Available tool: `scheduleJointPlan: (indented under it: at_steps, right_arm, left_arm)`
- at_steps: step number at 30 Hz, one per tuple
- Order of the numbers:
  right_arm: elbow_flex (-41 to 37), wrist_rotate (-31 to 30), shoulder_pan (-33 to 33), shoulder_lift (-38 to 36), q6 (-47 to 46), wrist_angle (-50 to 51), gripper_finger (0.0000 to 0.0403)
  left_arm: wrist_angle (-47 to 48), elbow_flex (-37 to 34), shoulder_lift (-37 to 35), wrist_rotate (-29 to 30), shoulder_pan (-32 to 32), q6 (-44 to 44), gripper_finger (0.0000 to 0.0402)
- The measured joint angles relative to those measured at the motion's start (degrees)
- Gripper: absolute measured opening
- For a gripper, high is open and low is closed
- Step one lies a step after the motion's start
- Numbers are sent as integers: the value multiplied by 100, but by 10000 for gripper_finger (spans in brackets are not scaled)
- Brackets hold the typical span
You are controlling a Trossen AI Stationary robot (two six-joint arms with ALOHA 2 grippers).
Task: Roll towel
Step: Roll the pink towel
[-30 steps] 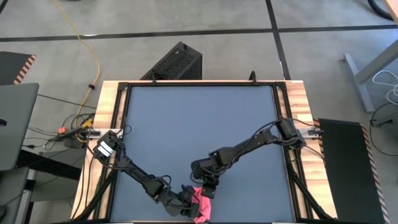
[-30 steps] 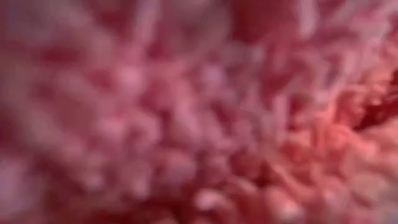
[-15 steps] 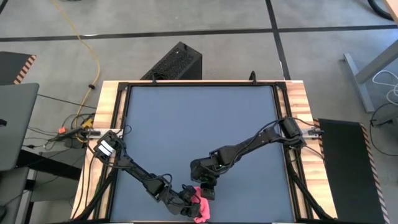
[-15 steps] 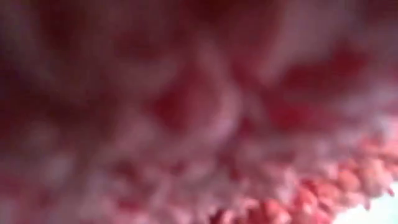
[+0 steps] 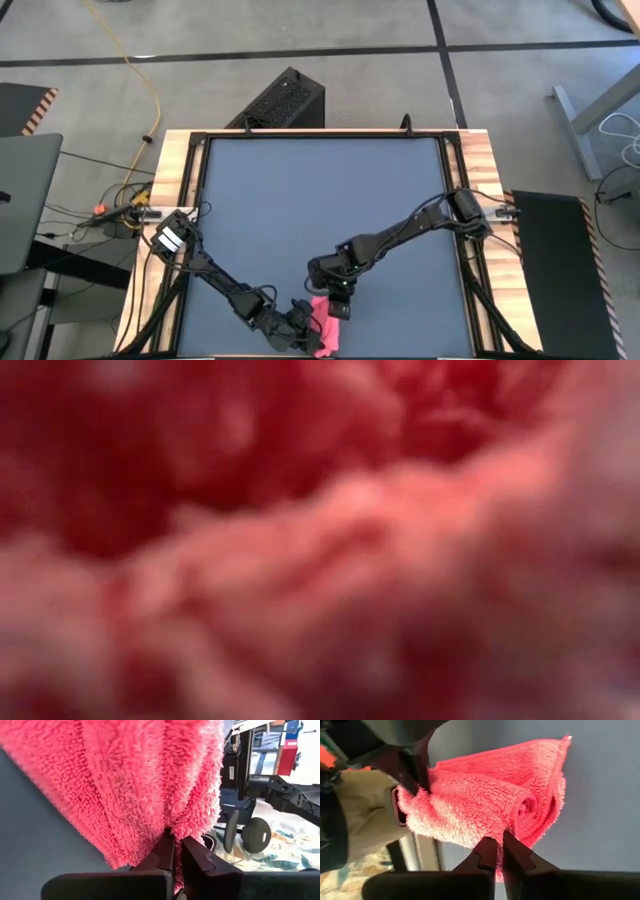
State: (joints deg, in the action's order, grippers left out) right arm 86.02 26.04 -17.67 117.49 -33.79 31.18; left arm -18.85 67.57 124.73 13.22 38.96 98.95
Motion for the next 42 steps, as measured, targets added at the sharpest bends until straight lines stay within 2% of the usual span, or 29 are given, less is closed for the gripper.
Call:
scheduleJointPlan:
  at_steps: [5,10,17,25,28,31,36,42]
  right_arm:
    - [0,-201,-43,0,128,-87,45]
    - [0,-273,-59,-2,175,-72,82]
    - [-2,-477,-35,-16,92,-47,123]
    - [-2,-533,-15,-28,103,150,127]
    - [9,-544,42,-78,403,161,127]
    - [175,-955,43,-312,998,55,127]
    - [241,-1995,-182,-1052,1722,-164,127]
    - [-80,-2320,-579,-1178,1418,138,127]
  left_arm:
    - [-10,0,0,142,0,-401,0]
    - [-233,-9,11,132,4,-1095,14]
    - [-167,-11,11,156,-8,-902,31]
    - [-158,-11,11,148,-20,-825,31]
    - [-156,-11,11,148,-24,-822,31]
    - [-141,-11,11,152,-24,-815,32]
    - [-125,-11,11,163,-24,-819,32]
    - [-157,-11,11,378,6,-817,32]
